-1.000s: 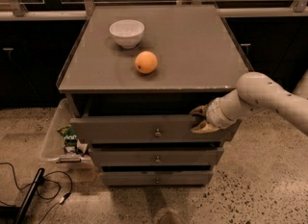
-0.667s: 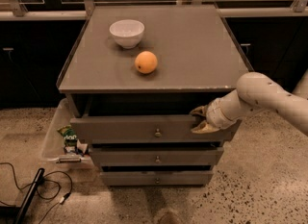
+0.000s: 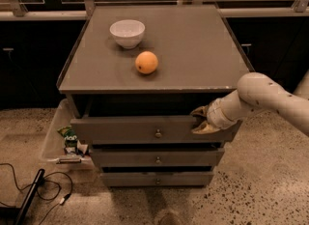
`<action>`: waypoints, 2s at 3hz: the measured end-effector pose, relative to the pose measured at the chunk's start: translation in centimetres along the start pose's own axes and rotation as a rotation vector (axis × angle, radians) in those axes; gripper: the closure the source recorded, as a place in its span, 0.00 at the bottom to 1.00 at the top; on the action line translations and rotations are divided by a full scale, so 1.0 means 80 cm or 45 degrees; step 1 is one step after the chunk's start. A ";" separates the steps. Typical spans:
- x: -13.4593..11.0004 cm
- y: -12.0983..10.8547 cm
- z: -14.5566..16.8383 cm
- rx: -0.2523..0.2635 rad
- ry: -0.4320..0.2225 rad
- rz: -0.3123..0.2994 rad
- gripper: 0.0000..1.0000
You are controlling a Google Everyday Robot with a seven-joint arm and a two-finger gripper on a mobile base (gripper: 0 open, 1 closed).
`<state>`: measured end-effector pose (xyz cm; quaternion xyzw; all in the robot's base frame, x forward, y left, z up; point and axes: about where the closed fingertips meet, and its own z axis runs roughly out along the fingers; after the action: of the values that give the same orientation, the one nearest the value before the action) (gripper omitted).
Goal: Open top drawer
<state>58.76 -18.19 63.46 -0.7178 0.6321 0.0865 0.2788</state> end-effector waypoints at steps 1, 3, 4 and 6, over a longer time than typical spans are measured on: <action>0.000 0.000 -0.003 -0.009 -0.014 0.010 0.35; -0.005 0.035 -0.014 -0.050 -0.075 0.029 0.61; -0.005 0.048 -0.022 -0.050 -0.089 0.036 0.84; -0.006 0.049 -0.023 -0.050 -0.089 0.036 0.58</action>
Offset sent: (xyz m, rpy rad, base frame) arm -0.0682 -0.0324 -0.0094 0.1184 0.1380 0.0117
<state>54.53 -18.89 64.07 -0.7107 0.6303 0.1279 0.2852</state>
